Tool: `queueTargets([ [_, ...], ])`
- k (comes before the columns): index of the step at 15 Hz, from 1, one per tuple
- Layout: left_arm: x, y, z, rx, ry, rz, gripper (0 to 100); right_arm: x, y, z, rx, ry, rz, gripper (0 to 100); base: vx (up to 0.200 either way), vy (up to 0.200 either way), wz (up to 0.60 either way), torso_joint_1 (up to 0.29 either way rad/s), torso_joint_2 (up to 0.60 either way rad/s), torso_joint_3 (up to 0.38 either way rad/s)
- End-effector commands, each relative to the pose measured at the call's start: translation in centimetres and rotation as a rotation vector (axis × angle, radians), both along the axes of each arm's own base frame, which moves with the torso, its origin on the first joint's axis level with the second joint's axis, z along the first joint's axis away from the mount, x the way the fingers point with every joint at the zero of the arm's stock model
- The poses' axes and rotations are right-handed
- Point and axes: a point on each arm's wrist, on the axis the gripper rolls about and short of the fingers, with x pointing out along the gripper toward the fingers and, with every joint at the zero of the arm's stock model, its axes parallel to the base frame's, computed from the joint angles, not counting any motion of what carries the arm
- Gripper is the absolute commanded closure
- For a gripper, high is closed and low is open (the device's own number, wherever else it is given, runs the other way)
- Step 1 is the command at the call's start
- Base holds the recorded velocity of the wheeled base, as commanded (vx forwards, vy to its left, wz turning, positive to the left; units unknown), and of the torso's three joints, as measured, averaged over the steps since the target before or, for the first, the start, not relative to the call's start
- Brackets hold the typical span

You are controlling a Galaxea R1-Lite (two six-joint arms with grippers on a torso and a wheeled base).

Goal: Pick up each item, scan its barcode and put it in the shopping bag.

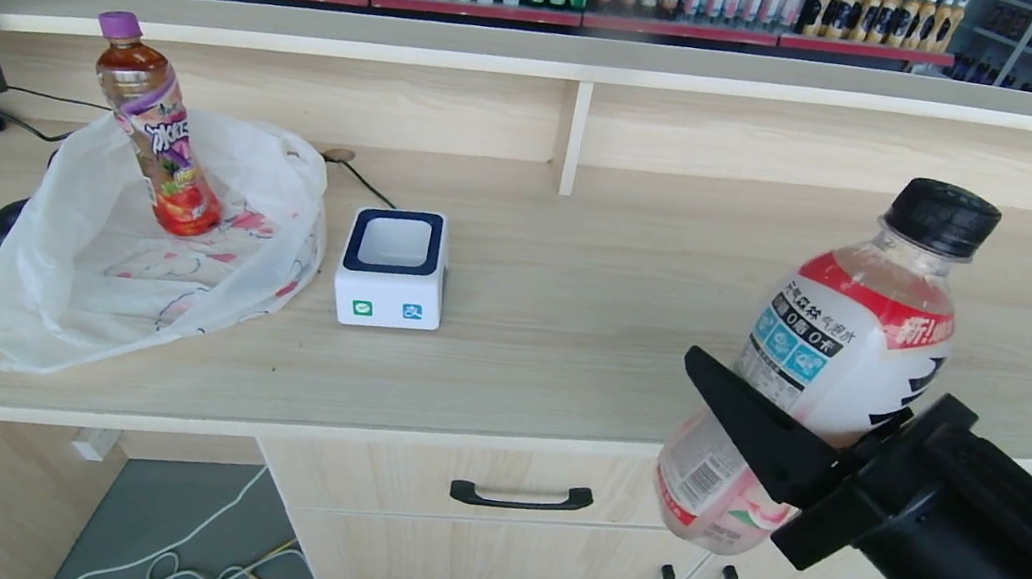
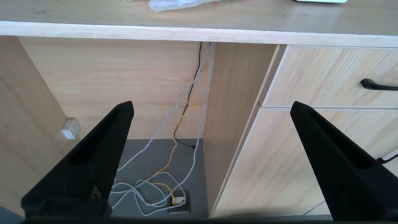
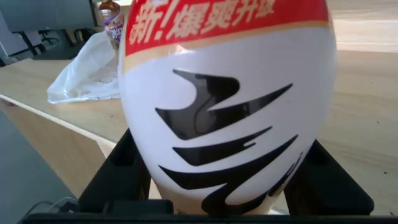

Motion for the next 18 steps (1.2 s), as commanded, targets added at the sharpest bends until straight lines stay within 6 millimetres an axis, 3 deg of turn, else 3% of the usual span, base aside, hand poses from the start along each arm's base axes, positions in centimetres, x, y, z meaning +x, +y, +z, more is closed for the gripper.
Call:
queueTargets([
  [1, 0.0, 0.0, 0.0, 0.000, 0.000, 0.000, 0, 0.4, 1.1, 0.4, 0.022, 0.004, 0.059, 100, 0.000, 0.000, 0.00, 0.000, 0.00, 0.000],
  [6, 0.0, 0.0, 0.0, 0.000, 0.000, 0.000, 0, 0.6, 1.6, 0.6, 0.098, 0.058, 0.153, 100, 0.000, 0.000, 0.00, 0.000, 0.00, 0.000],
  [8, 0.0, 0.0, 0.0, 0.000, 0.001, 0.000, 0, 1.1, 2.4, 1.7, 0.126, 0.031, 0.235, 100, 0.000, 0.000, 0.00, 0.000, 0.00, 0.000],
  [14, 0.0, 0.0, 0.0, 0.000, 0.001, 0.000, 0, 2.9, 4.6, 4.1, 0.207, -0.014, 0.265, 100, 0.000, 0.000, 0.00, 0.000, 0.00, 0.000],
  [18, 0.0, 0.0, 0.0, 0.000, 0.001, 0.000, 0, 1.6, 4.1, 4.3, 0.236, 0.006, 0.307, 100, 0.000, 0.000, 0.00, 0.000, 0.00, 0.000],
])
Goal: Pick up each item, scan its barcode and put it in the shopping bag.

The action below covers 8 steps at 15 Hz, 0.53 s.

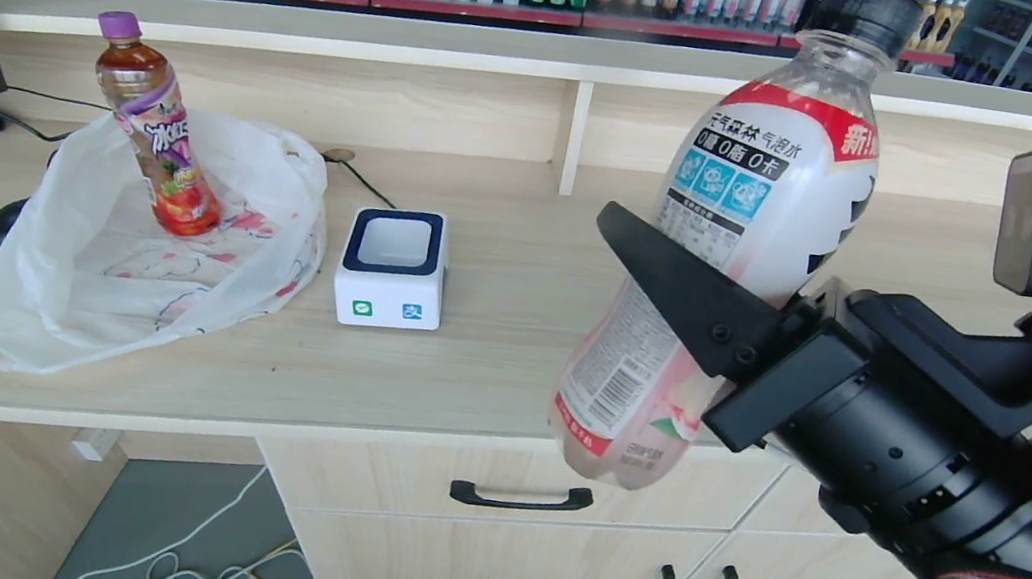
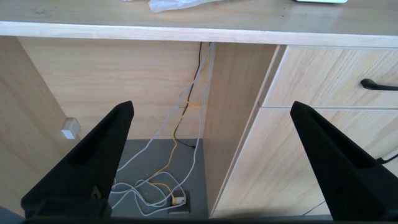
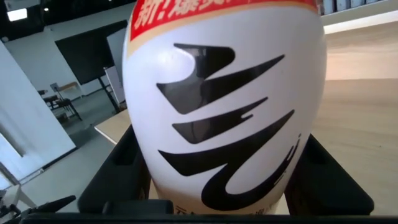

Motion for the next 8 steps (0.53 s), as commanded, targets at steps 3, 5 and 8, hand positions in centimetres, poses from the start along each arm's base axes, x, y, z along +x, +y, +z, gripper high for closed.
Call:
queueTargets([
  [3, 0.01, 0.00, 0.02, 0.000, 0.000, 0.000, 0, -1.05, -0.01, 1.00, 0.041, -0.012, 0.057, 100, 0.000, 0.000, 0.00, 0.000, 0.00, 0.000],
  [5, 0.00, 0.00, 0.00, 0.000, 0.000, 0.000, 0, -1.32, -0.29, 1.22, 0.072, 0.007, 0.076, 100, 0.000, 0.000, 0.00, 0.000, 0.00, 0.000],
  [8, 0.01, 0.00, 0.00, 0.000, 0.001, 0.000, 0, -1.52, -0.49, 1.12, 0.093, 0.010, 0.087, 100, 0.000, 0.000, 0.00, 0.000, 0.00, 0.000],
])
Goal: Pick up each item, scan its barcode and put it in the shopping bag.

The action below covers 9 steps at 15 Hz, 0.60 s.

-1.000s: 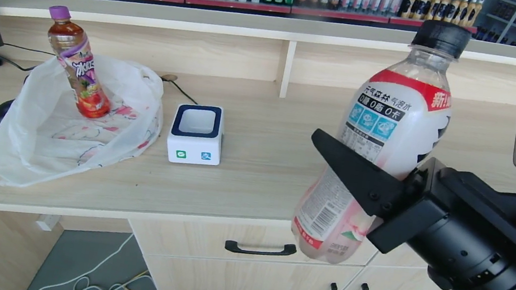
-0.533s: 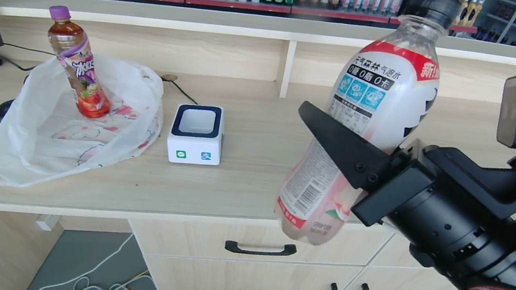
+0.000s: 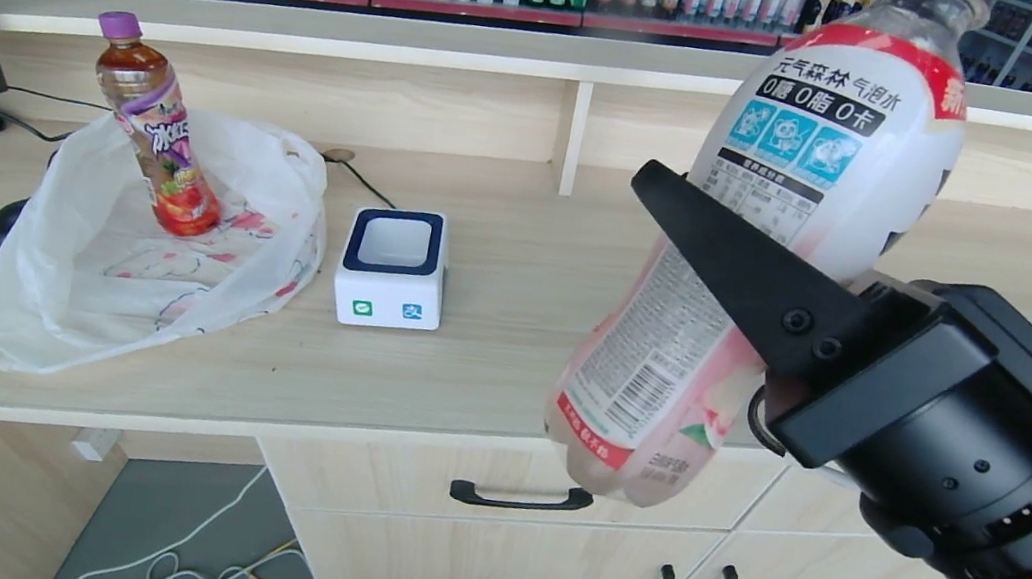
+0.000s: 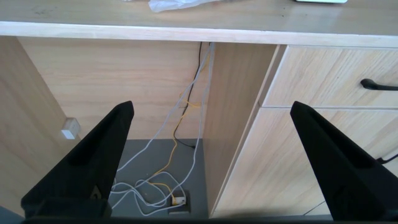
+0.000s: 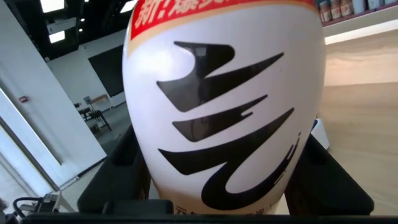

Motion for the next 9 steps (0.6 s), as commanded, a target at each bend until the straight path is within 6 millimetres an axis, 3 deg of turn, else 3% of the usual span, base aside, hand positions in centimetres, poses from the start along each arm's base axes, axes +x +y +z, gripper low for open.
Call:
queueTargets([
  [1, 0.0, 0.0, 0.0, 0.000, 0.001, 0.000, 0, -0.2, -0.2, -0.1, 0.012, 0.006, 0.009, 100, 0.000, 0.000, 0.00, 0.000, 0.00, 0.000],
  [9, 0.0, 0.0, 0.0, 0.000, 0.001, 0.000, 0, -1.2, 0.2, -0.6, 0.007, 0.016, 0.051, 100, 0.000, 0.000, 0.00, 0.000, 0.00, 0.000],
])
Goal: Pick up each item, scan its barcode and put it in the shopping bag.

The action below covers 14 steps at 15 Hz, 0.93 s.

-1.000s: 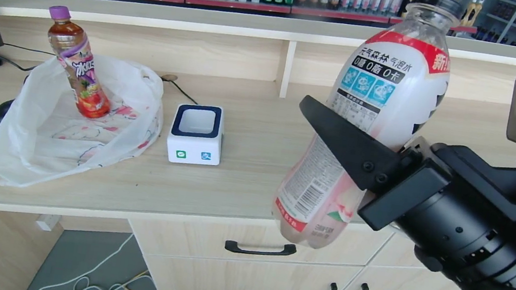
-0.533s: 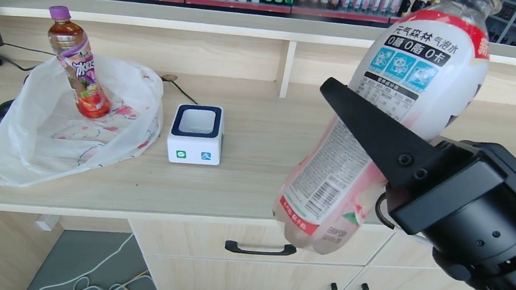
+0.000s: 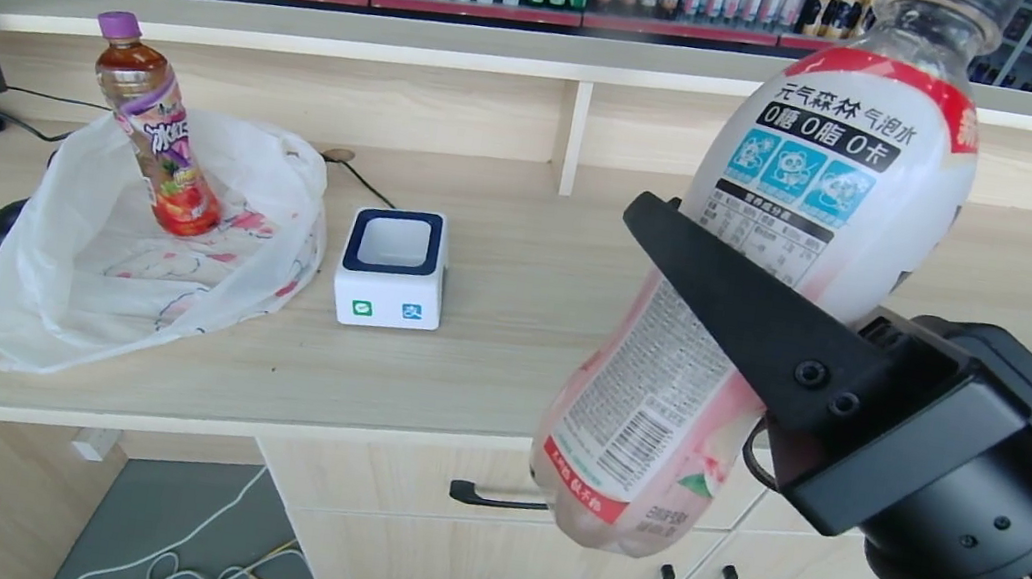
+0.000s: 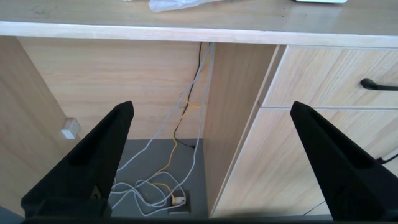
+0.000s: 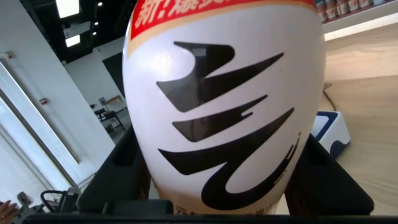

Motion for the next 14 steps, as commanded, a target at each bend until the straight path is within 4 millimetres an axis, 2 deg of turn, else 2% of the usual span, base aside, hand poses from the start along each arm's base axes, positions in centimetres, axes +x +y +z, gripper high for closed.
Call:
queueTargets([
  [1, 0.0, 0.0, 0.0, 0.000, 0.000, 0.000, 0, 0.0, 0.0, 0.1, 0.002, -0.002, 0.003, 100, 0.000, 0.000, 0.00, 0.000, 0.00, 0.000],
  [10, 0.0, 0.0, 0.0, 0.000, -0.002, 0.000, 0, -0.1, -0.1, 0.1, -0.002, -0.007, -0.001, 100, 0.000, 0.000, 0.00, 0.000, 0.00, 0.000],
  [14, 0.0, 0.0, 0.0, 0.000, 0.000, 0.000, 0, 0.3, -0.3, -1.0, -0.076, -0.020, -0.050, 100, 0.000, 0.000, 0.00, 0.000, 0.00, 0.000],
])
